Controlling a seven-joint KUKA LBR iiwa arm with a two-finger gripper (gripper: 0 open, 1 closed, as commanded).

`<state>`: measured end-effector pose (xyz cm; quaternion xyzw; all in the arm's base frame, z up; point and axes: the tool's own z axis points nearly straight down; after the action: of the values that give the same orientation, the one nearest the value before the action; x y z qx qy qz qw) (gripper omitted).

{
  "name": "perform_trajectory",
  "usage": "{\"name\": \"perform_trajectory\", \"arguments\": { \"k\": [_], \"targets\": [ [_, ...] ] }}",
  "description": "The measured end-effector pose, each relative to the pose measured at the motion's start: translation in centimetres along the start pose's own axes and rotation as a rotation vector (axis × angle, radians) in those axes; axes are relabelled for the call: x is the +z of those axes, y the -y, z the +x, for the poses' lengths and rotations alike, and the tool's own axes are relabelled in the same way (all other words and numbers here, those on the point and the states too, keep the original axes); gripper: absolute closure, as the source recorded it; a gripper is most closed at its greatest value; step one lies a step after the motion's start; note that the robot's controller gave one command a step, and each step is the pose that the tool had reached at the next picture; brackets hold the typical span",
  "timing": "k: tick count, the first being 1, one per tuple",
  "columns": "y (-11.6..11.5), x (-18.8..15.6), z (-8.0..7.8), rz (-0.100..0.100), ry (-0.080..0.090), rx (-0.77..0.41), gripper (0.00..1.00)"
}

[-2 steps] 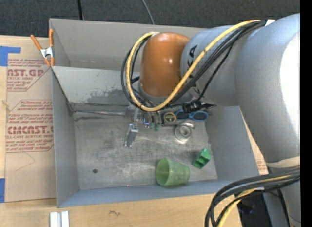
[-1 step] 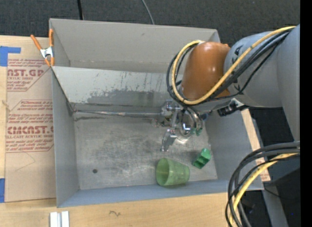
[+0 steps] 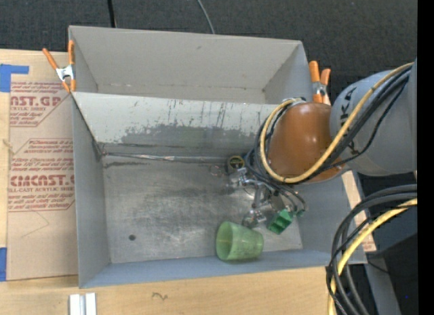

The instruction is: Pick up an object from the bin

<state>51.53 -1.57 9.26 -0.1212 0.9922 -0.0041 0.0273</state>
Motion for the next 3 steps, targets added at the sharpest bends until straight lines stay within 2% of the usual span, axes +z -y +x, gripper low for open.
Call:
{"name": "perform_trajectory", "arguments": {
  "k": [1,2,3],
  "targets": [
    [-1.9,-4.9,2.6,-0.017,-0.049,-0.097,0.00],
    [-3.9,1.8,1.6,-0.025,-0.038,-0.461,0.00],
    [3.7,-2.0,-3.1,-0.019,-0.040,-0.409,0.00]
  ]
}}
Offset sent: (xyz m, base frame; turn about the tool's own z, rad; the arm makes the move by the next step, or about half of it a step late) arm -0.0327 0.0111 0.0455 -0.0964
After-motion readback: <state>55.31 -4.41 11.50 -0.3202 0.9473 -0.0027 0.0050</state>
